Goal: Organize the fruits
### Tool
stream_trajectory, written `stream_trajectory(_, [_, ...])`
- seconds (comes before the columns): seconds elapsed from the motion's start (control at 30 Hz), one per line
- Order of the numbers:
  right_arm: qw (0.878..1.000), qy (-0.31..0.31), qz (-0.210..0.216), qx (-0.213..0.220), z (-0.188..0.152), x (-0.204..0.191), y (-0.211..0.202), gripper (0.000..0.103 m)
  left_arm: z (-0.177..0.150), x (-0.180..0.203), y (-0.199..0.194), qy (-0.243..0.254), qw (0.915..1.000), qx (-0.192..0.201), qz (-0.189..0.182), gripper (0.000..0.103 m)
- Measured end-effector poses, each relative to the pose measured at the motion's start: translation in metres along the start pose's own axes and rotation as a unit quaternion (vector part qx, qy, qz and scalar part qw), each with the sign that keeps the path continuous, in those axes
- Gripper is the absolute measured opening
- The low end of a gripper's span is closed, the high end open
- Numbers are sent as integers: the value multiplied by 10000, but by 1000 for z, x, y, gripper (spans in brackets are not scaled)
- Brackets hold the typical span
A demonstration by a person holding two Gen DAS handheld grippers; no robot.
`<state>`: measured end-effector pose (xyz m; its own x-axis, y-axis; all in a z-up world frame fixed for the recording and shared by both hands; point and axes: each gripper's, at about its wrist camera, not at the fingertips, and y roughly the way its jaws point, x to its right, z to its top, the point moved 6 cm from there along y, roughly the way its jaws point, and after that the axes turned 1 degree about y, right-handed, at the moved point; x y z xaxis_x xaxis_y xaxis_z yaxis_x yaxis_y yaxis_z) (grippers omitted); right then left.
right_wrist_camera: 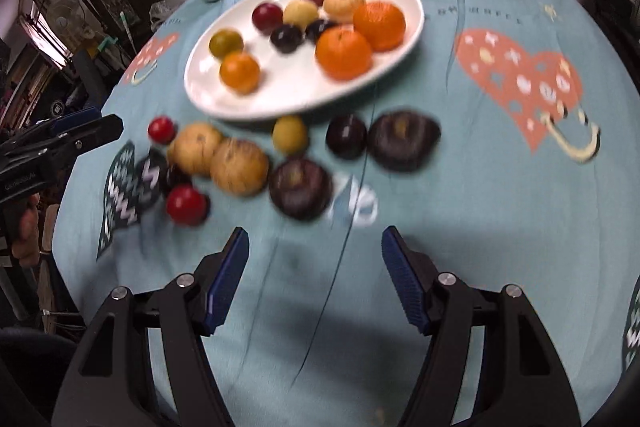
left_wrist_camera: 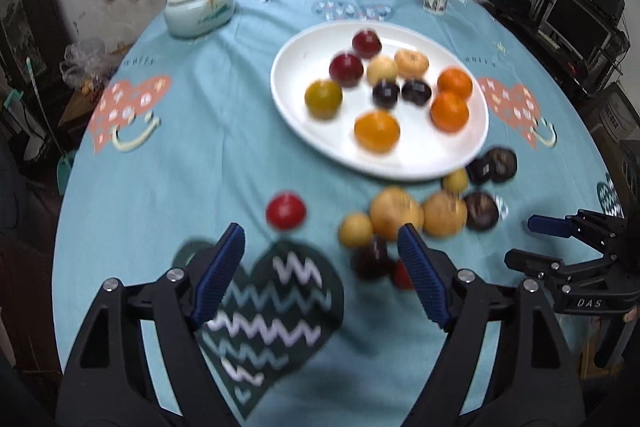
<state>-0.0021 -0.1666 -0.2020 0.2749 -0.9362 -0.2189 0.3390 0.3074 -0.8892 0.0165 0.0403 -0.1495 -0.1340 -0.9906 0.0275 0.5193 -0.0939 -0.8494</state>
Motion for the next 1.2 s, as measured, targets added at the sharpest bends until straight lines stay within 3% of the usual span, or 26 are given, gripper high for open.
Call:
stream_trajectory(0.17, [9999, -153, 34, -68, -22, -16, -2, 69, -31, 6, -2, 71, 9997, -233, 21, 80])
stream_trajectory(0.43, [9986, -519, 74, -106, -30, -38, -7, 69, -38, 14, -16, 178, 9997, -163, 17, 87])
stream_trajectory(1.2, [9995, 60, 110, -278, -31, -23, -1, 69, -49, 23, -13, 327, 9987, -393, -81, 89])
